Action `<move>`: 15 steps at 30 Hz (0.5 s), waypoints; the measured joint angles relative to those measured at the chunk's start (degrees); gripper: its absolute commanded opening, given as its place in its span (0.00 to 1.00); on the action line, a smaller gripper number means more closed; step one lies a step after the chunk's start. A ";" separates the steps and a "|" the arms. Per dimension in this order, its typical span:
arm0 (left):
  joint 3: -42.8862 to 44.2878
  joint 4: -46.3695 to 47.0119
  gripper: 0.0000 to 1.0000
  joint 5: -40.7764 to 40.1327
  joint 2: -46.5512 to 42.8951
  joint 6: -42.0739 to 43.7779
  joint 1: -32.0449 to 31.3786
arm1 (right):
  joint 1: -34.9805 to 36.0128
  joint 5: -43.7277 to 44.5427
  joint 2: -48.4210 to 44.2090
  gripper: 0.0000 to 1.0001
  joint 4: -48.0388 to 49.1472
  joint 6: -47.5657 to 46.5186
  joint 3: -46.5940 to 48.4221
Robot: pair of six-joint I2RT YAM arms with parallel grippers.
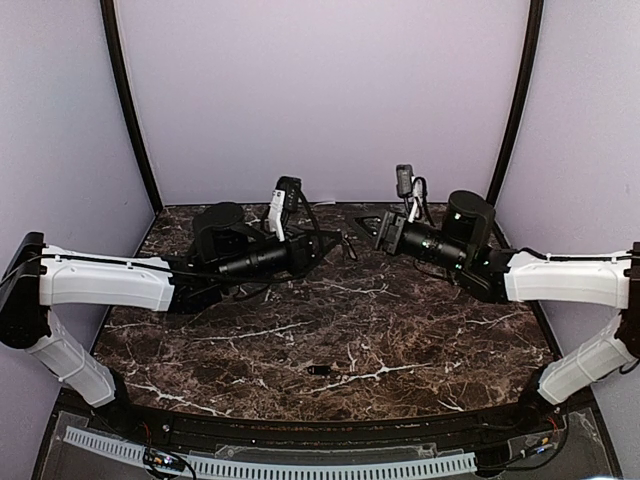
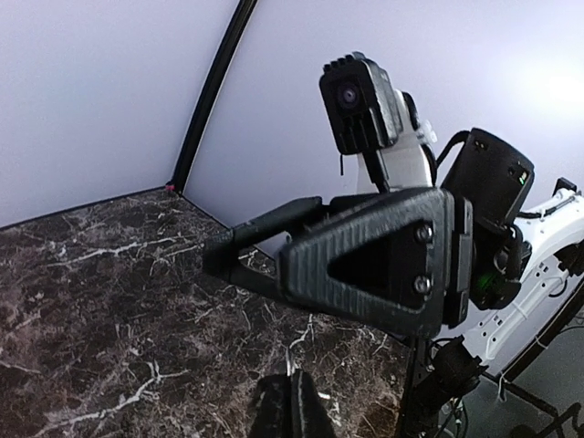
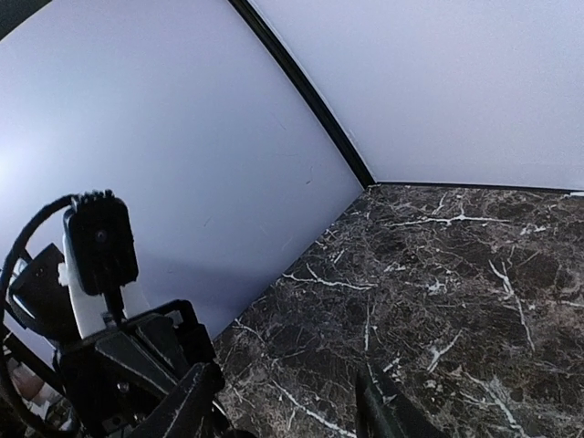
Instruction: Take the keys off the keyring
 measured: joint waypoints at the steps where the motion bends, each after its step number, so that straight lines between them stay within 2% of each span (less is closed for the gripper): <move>1: 0.07 -0.83 0.00 -0.26 0.00 -1.70 0.02 | 0.00 0.02 -0.20 0.55 0.52 -0.33 -1.40; 6: 0.33 -2.27 0.00 0.26 0.00 -9.66 0.52 | 0.02 0.26 -3.80 0.54 5.42 -4.50 -10.60; 9: 0.33 -2.34 0.00 1.38 0.00 -14.21 1.18 | 0.13 0.26 -6.56 0.45 9.40 -7.54 -14.93; 13: 0.33 -2.45 0.00 2.16 0.00 -18.95 1.92 | 1.01 -0.39 -8.85 0.40 13.75 -10.88 -18.53; 15: 0.33 -2.75 0.00 2.19 0.00 -20.20 2.19 | 1.97 -1.27 -9.20 0.33 14.64 -12.50 -18.97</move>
